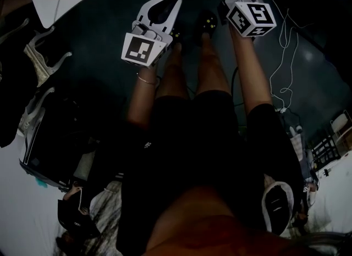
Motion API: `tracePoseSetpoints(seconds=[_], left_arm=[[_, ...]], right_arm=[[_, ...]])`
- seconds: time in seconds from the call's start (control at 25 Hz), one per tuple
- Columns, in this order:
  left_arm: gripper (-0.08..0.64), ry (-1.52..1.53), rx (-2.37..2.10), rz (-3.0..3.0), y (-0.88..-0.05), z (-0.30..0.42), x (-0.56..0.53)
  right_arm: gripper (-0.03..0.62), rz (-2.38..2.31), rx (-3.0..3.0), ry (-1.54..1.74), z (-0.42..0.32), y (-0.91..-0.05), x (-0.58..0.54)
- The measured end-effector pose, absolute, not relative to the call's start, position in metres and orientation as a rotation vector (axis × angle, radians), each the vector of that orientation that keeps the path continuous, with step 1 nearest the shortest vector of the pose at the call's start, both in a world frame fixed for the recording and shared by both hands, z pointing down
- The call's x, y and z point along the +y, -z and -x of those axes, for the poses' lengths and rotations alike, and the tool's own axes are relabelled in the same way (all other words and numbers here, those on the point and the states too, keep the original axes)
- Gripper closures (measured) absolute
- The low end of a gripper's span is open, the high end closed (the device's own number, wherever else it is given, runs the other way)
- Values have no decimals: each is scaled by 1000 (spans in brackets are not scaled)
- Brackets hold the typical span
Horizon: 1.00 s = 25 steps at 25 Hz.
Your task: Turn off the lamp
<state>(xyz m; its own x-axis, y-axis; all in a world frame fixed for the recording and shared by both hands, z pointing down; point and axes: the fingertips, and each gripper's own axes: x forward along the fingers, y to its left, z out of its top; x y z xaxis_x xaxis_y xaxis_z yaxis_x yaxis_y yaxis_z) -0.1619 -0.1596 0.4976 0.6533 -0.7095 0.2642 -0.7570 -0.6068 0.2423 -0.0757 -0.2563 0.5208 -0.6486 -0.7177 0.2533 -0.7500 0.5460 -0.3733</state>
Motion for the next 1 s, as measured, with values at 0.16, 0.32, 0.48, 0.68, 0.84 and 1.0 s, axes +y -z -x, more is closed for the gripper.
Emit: tracePoseSetpoints(seconds=[0.16,0.32,0.48,0.68,0.84,1.0], left_arm=[[551,-194,-1178,-2560,-497,158,-163],[551,-183,-1188,-2568,-497,153,-164],[551,-190,-1183,-2573,-499,150,-165],[551,-186,-1158,-2579,-500,143,-166],[551,-160,-1158,-2575,-499,139,-170],[513,-187,-1146,-2583,-503,136,-175]], right_arm=[[581,-1239,-2714,-723,79,-514,-251],[583,-1226,-2760,-834,76,-504,-247],[584,-1189,-2814,-903,78,-491,-242],[584,-1164,-2883,-1018,78,-473,-237],[584,-1149,-2911,-1056,80,-465,-235],[584,-1135,-2951,-1158,82,-455,-235]])
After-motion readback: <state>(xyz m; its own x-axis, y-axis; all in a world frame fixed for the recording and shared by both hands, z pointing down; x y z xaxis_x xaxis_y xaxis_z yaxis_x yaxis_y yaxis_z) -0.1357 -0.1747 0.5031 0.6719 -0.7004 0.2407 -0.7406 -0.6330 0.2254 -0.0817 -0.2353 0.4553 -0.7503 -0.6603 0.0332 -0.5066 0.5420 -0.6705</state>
